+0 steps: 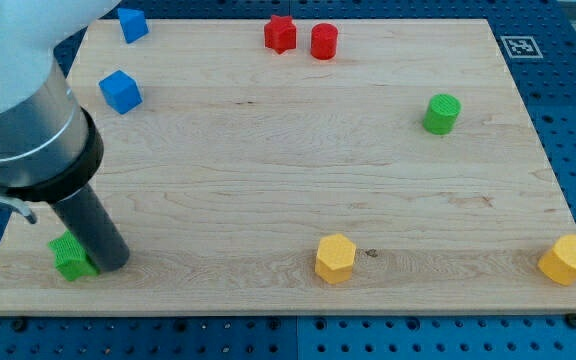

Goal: Move the blue cube to the top right of the green circle

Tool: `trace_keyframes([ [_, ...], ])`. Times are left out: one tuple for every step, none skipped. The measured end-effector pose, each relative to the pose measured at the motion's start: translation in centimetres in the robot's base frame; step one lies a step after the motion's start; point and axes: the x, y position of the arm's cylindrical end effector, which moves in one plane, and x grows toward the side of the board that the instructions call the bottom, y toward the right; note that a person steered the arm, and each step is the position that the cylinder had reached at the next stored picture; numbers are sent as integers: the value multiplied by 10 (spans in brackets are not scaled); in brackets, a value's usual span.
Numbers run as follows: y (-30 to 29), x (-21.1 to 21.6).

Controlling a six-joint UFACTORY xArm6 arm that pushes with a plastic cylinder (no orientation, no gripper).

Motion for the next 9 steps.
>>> trace_keyframes([
  [53, -6],
  [82, -41],
  [85, -71],
  [85, -72],
  [91, -126],
  [100, -196],
  [101, -240],
  [92, -240],
  [83, -241],
])
